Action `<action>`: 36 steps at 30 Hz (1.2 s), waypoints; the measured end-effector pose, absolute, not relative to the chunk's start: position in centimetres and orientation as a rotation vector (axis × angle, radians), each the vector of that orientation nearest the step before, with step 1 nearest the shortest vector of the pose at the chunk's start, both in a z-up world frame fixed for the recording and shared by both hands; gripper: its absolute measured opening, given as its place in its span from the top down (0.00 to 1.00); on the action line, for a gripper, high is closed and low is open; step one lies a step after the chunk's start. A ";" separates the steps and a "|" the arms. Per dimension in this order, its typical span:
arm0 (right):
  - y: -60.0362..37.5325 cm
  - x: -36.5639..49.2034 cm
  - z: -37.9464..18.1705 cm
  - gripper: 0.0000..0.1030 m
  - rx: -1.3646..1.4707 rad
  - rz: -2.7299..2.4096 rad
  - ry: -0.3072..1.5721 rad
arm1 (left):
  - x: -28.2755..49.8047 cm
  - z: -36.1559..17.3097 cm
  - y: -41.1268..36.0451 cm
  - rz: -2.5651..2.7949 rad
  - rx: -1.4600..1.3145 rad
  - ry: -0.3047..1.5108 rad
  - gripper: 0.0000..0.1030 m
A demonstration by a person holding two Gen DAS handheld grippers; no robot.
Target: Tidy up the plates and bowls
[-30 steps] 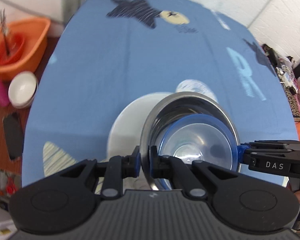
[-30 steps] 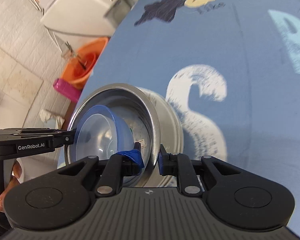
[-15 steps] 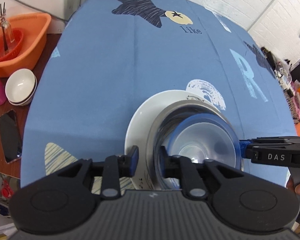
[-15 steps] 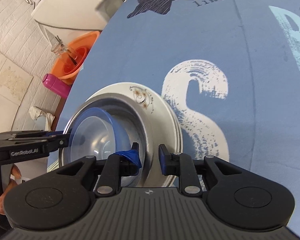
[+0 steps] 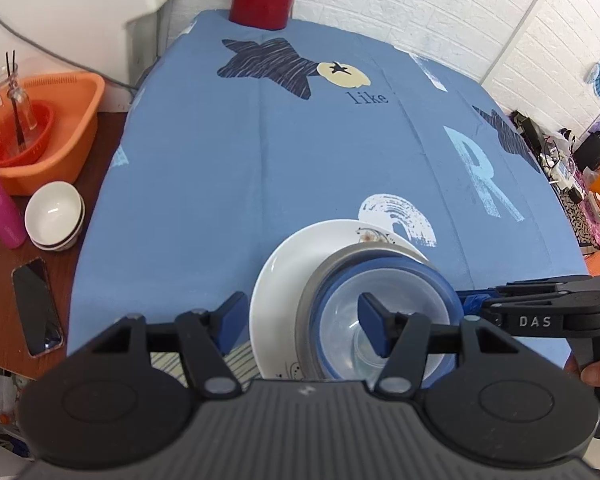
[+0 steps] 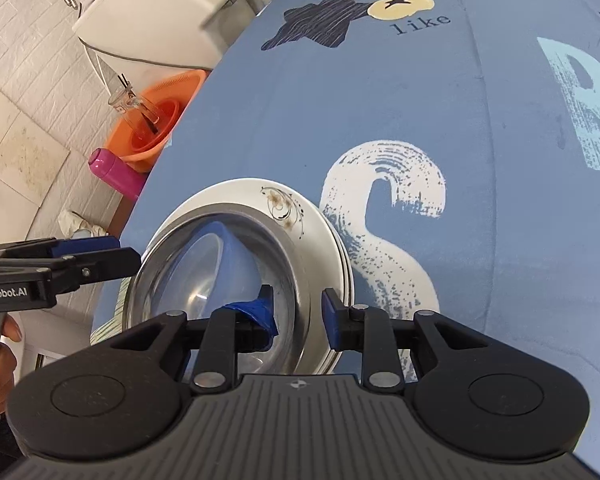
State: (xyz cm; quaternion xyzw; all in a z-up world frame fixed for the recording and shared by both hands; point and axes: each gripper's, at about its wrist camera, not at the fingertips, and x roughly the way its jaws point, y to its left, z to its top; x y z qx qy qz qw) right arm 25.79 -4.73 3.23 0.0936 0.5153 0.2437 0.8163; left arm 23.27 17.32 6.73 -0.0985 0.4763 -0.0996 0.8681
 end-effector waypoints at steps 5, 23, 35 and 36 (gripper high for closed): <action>-6.4 24.9 5.1 0.89 0.174 0.474 1.016 | 23.6 7.0 17.3 -0.212 -0.211 0.988 0.42; -10.7 22.9 4.6 0.85 0.364 0.305 0.976 | 19.6 9.6 13.9 -0.265 -0.284 0.794 0.41; -12.8 18.1 3.1 0.81 0.498 0.349 0.753 | 16.3 8.9 8.4 -0.188 -0.239 0.641 0.38; -12.9 17.9 2.9 0.81 0.504 0.343 0.752 | 16.0 8.9 8.0 -0.185 -0.231 0.630 0.38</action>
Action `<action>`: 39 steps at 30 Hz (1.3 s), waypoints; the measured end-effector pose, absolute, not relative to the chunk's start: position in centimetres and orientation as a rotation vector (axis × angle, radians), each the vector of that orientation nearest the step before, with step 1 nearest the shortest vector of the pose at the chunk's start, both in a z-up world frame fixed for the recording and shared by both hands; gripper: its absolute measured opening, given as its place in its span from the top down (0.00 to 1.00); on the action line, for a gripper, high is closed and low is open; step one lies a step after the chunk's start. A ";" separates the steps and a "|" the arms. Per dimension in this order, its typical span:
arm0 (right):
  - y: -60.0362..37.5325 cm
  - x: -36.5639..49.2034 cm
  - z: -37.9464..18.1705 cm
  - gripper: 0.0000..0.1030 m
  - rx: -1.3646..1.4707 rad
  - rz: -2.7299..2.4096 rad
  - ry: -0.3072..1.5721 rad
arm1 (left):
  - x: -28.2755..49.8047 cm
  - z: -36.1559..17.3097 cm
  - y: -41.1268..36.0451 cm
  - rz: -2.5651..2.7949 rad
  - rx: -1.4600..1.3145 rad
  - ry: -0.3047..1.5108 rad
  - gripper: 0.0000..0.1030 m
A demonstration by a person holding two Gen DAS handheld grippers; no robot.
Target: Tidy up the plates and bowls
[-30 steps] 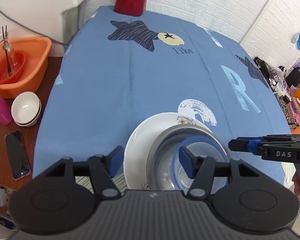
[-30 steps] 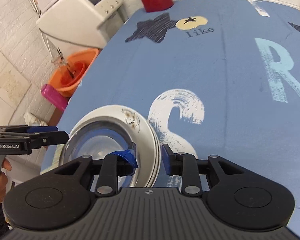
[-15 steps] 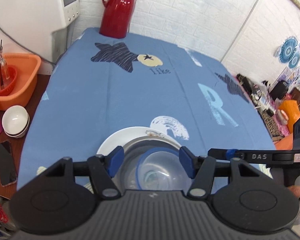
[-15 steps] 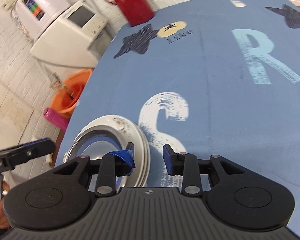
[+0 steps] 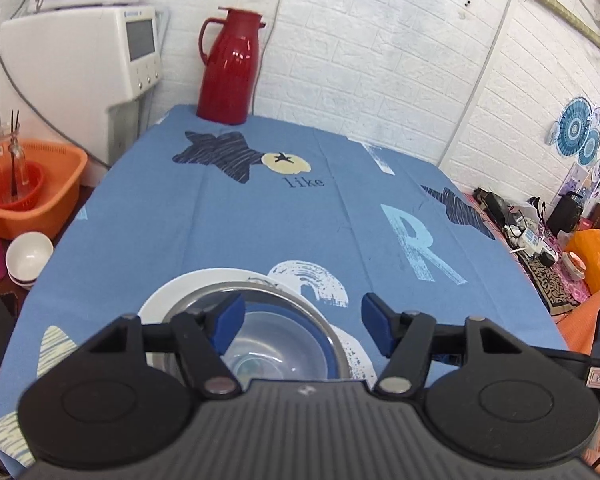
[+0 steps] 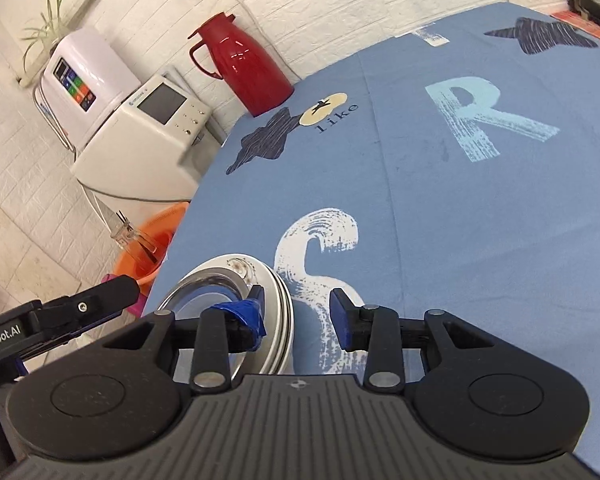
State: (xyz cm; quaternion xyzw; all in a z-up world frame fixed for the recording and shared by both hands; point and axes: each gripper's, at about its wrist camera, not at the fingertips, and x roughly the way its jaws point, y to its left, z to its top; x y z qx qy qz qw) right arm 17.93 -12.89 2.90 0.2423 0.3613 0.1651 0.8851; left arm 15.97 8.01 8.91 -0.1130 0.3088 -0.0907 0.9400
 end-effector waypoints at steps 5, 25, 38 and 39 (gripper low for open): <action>-13.3 16.0 2.8 0.80 0.497 0.228 0.649 | 14.3 8.9 6.1 -0.133 -0.190 0.541 0.36; -12.5 7.7 1.9 0.76 0.340 0.085 0.662 | 4.8 6.0 1.4 -0.150 -0.077 0.487 0.35; -11.4 3.6 2.5 0.74 0.222 0.008 0.540 | 0.9 5.9 1.8 -0.106 -0.047 0.432 0.34; -11.4 3.6 2.4 0.74 0.222 0.008 0.540 | 0.9 5.7 1.8 -0.107 -0.050 0.438 0.34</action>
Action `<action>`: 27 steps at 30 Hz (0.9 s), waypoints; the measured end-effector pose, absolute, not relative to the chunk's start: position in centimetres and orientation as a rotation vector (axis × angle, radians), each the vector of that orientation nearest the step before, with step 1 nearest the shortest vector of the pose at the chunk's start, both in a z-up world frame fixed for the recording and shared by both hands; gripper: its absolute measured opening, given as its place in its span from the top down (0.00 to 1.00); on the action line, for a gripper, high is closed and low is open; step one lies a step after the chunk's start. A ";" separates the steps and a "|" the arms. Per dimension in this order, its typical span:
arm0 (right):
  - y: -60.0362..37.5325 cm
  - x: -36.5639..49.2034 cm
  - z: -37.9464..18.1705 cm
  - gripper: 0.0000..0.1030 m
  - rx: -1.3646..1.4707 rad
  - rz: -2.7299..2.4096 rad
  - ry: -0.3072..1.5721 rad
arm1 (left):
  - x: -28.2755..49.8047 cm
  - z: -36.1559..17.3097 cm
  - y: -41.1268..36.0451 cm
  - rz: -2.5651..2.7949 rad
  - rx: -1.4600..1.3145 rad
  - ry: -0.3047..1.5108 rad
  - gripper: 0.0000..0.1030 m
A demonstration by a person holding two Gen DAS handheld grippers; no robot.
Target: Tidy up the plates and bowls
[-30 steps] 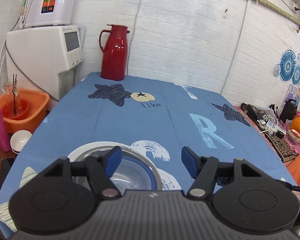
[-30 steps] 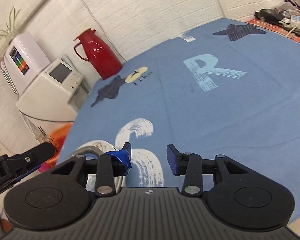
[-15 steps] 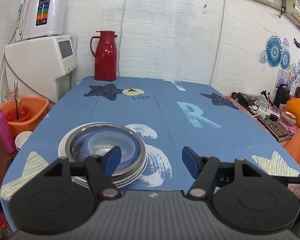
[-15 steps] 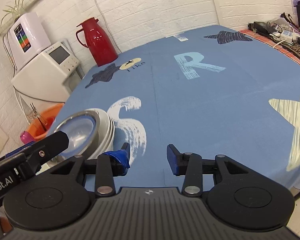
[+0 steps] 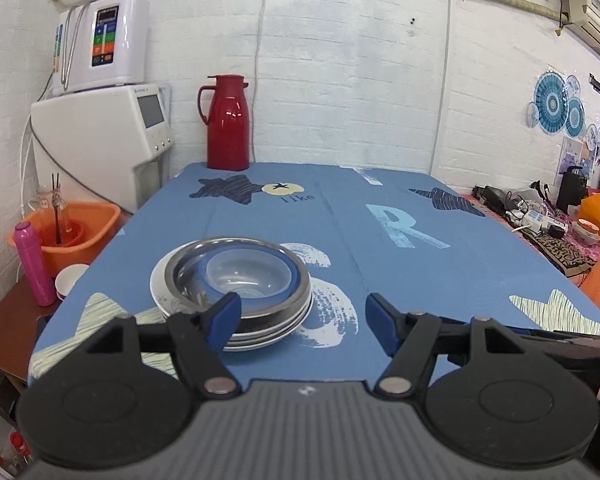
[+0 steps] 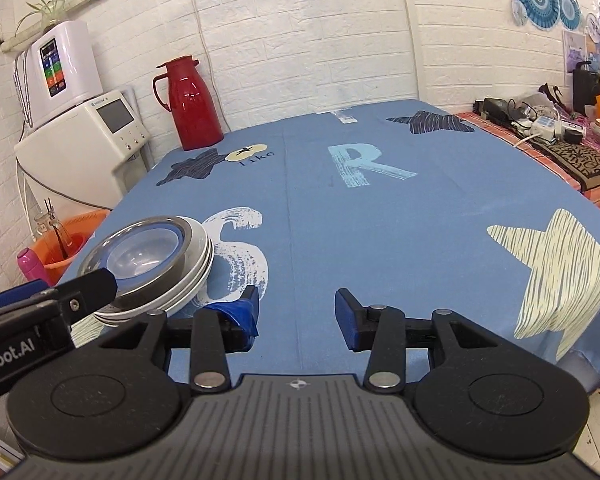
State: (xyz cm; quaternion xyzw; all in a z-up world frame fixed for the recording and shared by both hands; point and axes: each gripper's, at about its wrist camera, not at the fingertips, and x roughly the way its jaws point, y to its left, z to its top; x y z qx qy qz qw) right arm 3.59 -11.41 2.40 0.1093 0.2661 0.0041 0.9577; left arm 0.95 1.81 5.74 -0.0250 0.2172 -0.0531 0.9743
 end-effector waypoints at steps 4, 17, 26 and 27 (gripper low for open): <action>-11.4 3.2 2.1 0.74 0.211 0.007 0.544 | 1.0 5.2 1.9 -0.101 -0.045 0.460 0.33; -10.9 3.3 1.4 0.73 0.209 0.030 0.579 | 1.3 4.8 2.2 -0.049 -0.014 0.486 0.33; -10.6 3.5 0.8 0.71 0.208 0.033 0.606 | 0.6 4.4 2.3 -0.029 0.020 0.481 0.33; -10.6 3.7 0.7 0.71 0.210 0.035 0.613 | 0.7 4.3 2.4 -0.029 0.018 0.482 0.33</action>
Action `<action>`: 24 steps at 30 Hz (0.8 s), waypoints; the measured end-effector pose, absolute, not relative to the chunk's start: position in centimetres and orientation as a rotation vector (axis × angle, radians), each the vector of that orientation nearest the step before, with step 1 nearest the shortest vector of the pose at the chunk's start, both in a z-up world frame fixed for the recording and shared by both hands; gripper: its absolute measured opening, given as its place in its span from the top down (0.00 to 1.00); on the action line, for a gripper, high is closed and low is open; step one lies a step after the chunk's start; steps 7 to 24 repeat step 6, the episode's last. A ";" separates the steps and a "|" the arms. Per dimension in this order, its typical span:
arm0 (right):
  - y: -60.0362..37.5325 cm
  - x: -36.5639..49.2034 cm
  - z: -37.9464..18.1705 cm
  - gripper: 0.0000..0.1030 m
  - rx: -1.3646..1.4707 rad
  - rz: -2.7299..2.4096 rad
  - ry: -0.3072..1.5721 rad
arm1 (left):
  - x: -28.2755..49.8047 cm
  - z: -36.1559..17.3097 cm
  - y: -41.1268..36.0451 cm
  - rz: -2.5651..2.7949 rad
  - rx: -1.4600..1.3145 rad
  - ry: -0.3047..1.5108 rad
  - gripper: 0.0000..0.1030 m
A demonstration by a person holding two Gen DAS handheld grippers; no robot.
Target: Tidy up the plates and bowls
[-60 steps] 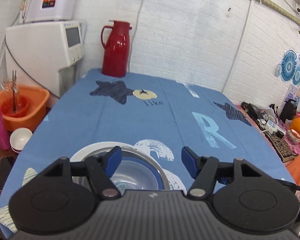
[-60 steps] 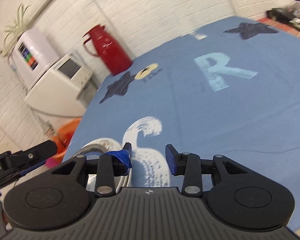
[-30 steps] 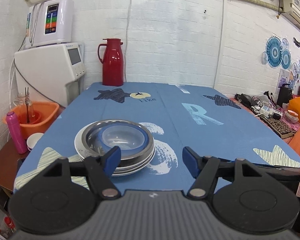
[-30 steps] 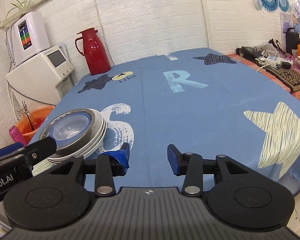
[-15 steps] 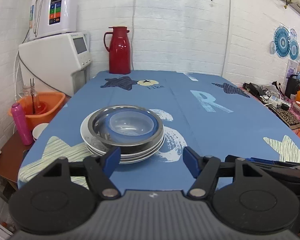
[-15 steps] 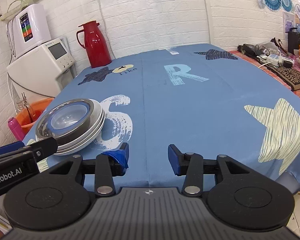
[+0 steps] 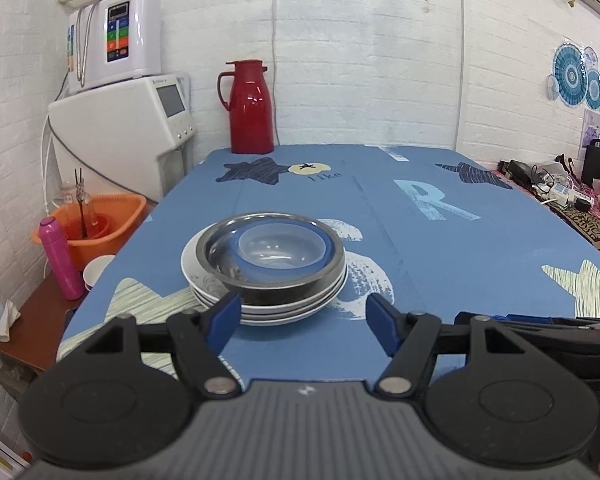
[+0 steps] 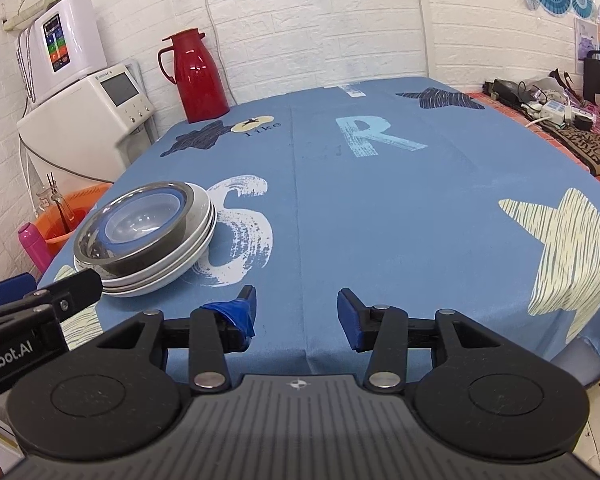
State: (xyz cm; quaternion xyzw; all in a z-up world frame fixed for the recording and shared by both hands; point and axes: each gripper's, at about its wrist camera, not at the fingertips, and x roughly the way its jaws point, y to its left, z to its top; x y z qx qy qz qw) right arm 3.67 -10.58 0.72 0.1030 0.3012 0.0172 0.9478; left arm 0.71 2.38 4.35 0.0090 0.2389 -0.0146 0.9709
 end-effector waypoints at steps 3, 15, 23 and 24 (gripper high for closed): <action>-10.4 3.8 0.6 0.71 0.210 0.047 0.623 | 0.6 4.4 2.6 -0.036 0.007 0.469 0.33; -10.3 3.7 0.6 0.70 0.206 0.050 0.622 | 0.5 4.4 2.7 -0.039 0.001 0.468 0.33; -10.3 3.7 0.6 0.70 0.206 0.050 0.622 | 0.5 4.4 2.7 -0.039 0.001 0.468 0.33; -10.3 3.7 0.6 0.70 0.206 0.050 0.622 | 0.5 4.4 2.7 -0.039 0.001 0.468 0.33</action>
